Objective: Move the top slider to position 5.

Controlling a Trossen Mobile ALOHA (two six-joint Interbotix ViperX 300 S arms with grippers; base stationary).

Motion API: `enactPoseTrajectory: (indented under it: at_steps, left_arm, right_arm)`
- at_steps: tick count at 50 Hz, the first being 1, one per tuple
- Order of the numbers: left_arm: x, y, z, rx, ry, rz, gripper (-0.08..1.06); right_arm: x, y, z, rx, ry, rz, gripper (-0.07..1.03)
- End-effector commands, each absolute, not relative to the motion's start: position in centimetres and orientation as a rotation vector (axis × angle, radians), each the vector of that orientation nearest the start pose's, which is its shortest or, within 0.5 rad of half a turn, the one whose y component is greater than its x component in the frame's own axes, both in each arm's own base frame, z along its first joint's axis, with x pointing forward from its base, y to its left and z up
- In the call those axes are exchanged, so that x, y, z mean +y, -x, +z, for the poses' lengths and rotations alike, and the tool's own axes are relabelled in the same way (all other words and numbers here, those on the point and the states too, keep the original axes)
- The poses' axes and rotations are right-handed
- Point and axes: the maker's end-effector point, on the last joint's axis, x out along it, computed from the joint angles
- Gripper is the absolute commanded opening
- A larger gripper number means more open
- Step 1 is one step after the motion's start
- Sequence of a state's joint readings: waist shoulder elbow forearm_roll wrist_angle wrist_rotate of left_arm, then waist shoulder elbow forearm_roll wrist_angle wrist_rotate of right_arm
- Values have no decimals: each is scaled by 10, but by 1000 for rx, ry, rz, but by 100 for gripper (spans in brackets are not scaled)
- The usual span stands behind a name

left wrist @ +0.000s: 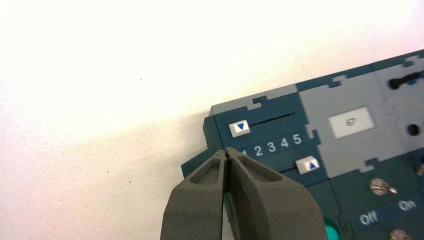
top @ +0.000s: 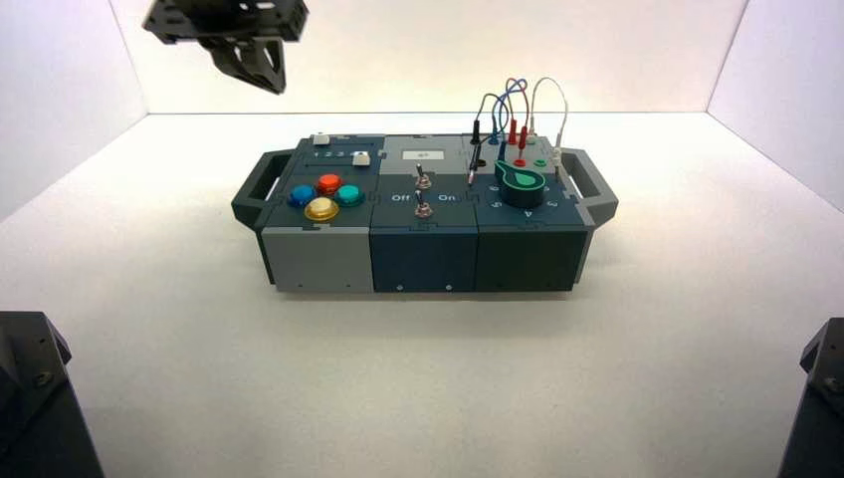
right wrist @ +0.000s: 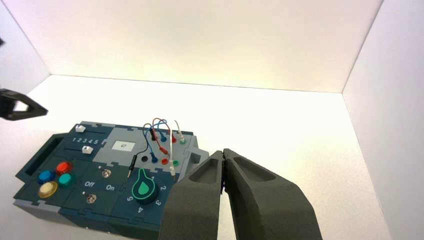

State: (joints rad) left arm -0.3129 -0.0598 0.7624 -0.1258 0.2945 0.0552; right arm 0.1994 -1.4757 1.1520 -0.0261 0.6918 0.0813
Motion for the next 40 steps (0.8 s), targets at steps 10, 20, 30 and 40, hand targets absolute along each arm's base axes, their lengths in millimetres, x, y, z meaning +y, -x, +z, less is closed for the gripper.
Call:
enactPoseTrajectory:
  at_steps: [10,20,30,40]
  left_arm:
    - [-129,-373,59,1044,-114,-299,-3]
    - [-132,-382,48,1063,-124,-301,-3]
    - [-134,-390,46,1056,-124,-302,-3]
    - [-139,-390,47,1053,-129,-312,-3]
  right_arm:
    - [29,-158,251,375,-21,172,-2]
    - [29,-158,251,378,-19,172,-2]
    - [29,-158,250,380,-21,172,-2]
    - [29,-159,249,382,-19,170,-2]
